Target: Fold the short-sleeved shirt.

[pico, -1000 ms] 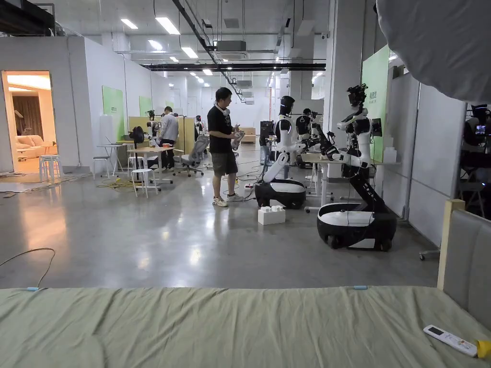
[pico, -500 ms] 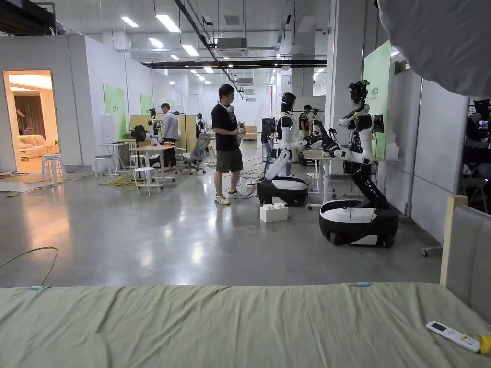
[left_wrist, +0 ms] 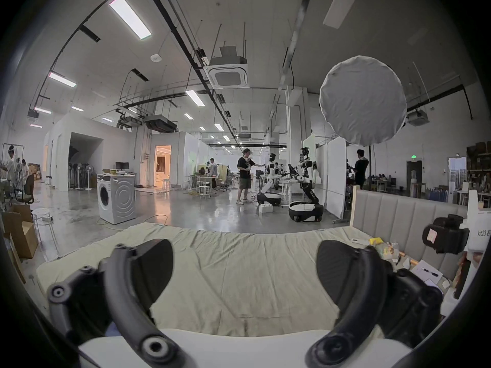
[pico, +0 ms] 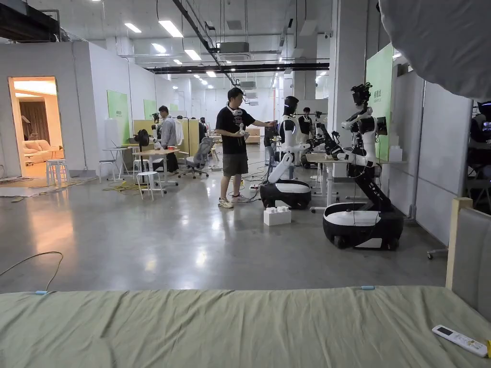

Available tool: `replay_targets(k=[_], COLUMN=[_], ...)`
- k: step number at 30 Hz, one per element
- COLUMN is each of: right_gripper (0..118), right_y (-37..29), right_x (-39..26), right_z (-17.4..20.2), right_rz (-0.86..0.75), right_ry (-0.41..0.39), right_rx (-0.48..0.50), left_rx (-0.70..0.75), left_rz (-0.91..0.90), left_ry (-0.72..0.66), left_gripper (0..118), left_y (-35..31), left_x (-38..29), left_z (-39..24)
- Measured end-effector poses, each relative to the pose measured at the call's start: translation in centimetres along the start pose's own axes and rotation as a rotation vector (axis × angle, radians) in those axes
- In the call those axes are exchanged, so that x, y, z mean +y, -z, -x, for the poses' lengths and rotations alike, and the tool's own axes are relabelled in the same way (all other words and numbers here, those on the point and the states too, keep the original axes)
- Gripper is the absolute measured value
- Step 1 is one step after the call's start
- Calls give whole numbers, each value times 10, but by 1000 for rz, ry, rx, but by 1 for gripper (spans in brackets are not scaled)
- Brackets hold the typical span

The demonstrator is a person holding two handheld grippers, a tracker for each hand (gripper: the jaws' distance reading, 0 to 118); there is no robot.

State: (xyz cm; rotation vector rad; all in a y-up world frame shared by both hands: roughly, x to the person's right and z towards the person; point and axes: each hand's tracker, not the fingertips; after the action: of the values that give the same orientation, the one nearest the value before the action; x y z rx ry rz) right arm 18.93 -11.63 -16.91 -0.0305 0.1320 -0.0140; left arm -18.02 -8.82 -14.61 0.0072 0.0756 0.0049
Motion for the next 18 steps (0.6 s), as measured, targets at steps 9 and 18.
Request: replay_targets(k=[9, 18], right_gripper=[118, 118], right_y=[-2, -3], right_x=[9, 5], right_z=[3, -12], right_rz=[-41, -36], right_ry=[-12, 110], right_rx=[-48, -30], left_rx=[57, 41], left_rz=[-10, -12], left_ry=[36, 38], left_gripper=[118, 118], left_y=[0, -1], left_x=[0, 1], left_z=[-3, -5])
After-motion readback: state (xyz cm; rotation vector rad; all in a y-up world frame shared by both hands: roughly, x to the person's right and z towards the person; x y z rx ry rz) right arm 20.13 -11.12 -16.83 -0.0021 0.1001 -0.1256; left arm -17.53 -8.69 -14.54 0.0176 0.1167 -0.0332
